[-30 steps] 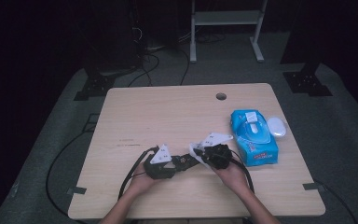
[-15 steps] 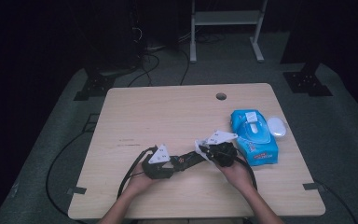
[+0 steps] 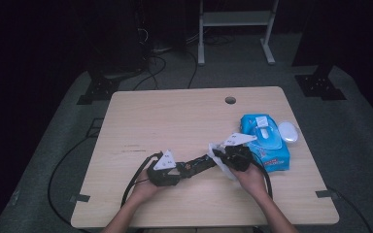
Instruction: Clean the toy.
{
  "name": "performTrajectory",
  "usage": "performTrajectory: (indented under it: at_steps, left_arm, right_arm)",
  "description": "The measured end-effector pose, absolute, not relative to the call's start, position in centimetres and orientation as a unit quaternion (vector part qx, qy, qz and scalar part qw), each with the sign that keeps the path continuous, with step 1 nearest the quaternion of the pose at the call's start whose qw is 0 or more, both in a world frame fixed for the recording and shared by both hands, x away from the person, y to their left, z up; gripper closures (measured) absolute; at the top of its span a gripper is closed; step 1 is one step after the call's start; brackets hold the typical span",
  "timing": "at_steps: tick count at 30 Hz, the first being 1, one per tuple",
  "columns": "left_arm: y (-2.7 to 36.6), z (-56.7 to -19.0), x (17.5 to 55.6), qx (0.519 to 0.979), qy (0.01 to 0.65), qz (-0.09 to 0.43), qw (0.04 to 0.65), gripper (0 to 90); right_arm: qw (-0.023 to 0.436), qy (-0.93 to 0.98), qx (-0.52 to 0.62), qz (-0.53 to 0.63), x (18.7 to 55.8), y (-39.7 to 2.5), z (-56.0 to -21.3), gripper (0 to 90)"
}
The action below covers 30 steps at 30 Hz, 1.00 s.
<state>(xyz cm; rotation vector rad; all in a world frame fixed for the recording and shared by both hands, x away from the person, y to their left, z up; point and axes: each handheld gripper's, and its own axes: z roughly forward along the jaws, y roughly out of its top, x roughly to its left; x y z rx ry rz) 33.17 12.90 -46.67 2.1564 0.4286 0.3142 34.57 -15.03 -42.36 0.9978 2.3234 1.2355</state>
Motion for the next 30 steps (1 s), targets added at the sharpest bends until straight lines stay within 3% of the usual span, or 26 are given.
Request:
performTrajectory:
  at_steps: [8, 12, 17, 23, 30]
  left_arm:
    - [13.2, -46.6, 33.2, 0.871, 0.175, 0.127, 0.442, 58.8]
    - [13.3, -46.6, 33.2, 0.870, 0.176, 0.127, 0.443, 58.8]
    - [13.3, -46.6, 33.2, 0.870, 0.178, 0.129, 0.442, 58.8]
    - [13.4, -46.6, 33.3, 0.869, 0.181, 0.127, 0.442, 58.8]
    - [13.3, -46.5, 33.3, 0.871, 0.181, 0.131, 0.438, 58.8]
  right_arm:
    - [0.183, 0.823, 0.335, 0.421, 34.0, -14.2, -42.2, 87.7]
    - [0.182, 0.808, 0.365, 0.426, 34.7, -15.8, -42.3, 87.7]
    - [0.168, 0.811, 0.344, 0.442, 34.1, -14.7, -42.3, 87.7]
    - [0.193, 0.809, 0.356, 0.425, 34.5, -15.3, -42.4, 87.7]
    - [0.164, 0.820, 0.321, 0.444, 33.8, -12.6, -42.3, 87.5]
